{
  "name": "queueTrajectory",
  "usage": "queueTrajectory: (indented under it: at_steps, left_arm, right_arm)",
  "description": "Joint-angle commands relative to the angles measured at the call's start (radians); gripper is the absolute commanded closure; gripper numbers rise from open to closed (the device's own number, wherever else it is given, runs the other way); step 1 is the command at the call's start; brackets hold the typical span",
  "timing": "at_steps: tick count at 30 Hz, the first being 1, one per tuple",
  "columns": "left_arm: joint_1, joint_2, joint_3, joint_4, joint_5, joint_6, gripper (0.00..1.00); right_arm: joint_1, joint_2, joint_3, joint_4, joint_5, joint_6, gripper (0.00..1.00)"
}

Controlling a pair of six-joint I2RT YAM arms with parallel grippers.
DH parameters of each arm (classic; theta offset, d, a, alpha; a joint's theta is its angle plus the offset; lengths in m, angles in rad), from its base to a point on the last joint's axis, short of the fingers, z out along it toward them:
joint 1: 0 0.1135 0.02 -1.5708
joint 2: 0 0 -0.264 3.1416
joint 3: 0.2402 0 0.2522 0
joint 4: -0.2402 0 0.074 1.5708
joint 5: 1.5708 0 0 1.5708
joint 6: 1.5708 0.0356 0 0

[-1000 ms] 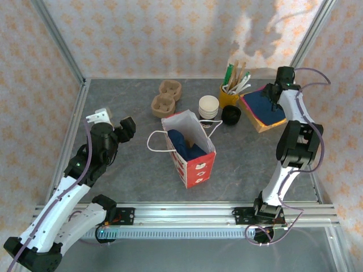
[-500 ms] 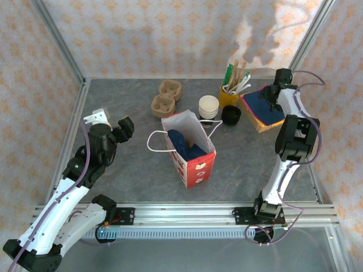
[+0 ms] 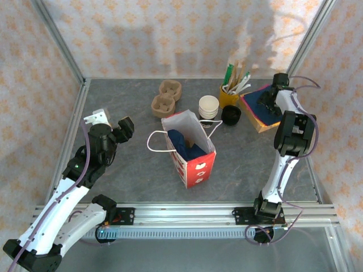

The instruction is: Pack the takeout coffee

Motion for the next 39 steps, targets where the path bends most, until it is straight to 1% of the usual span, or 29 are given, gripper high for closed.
queueTrajectory:
  at_steps: [1,4,7,16,22,27,32,34,39]
  left_arm:
    - [0.009,-0.011,0.003,-0.018,-0.006,-0.015,0.2]
    - [0.007,-0.011,0.004,-0.018,-0.008,-0.015,0.2]
    - [0.008,-0.011,0.005,-0.018,-0.006,-0.013,0.2]
    - [0.007,-0.008,0.001,-0.014,0.002,-0.015,0.2]
    - [0.008,-0.013,0.002,-0.027,0.002,-0.018,0.2]
    - [0.008,-0.018,-0.004,-0.028,0.006,-0.023,0.2]
    - [0.008,-0.026,-0.005,-0.036,0.008,-0.033,0.2]
    - [0.007,-0.034,-0.008,-0.038,0.007,-0.035,0.2]
    - [0.009,-0.049,-0.018,-0.037,0.01,-0.047,0.2]
  right_arm:
    - [-0.013,0.019,-0.008,-0.001,0.011,0.011,0.2]
    - [-0.013,0.032,-0.017,0.001,-0.001,0.013,0.21]
    - [-0.013,0.036,-0.03,0.006,-0.001,0.011,0.25]
    - [-0.012,0.016,-0.054,0.017,-0.027,-0.003,0.52]
    - [-0.012,-0.02,-0.05,0.015,-0.038,-0.007,0.64]
    - [-0.013,-0.061,-0.039,0.016,-0.05,-0.007,0.72]
    - [-0.012,-0.124,-0.044,0.024,-0.069,-0.004,0.75]
    - [-0.013,-0.152,-0.055,0.038,-0.075,-0.004,0.76]
    - [-0.017,-0.208,-0.098,0.08,-0.09,0.006,0.83]
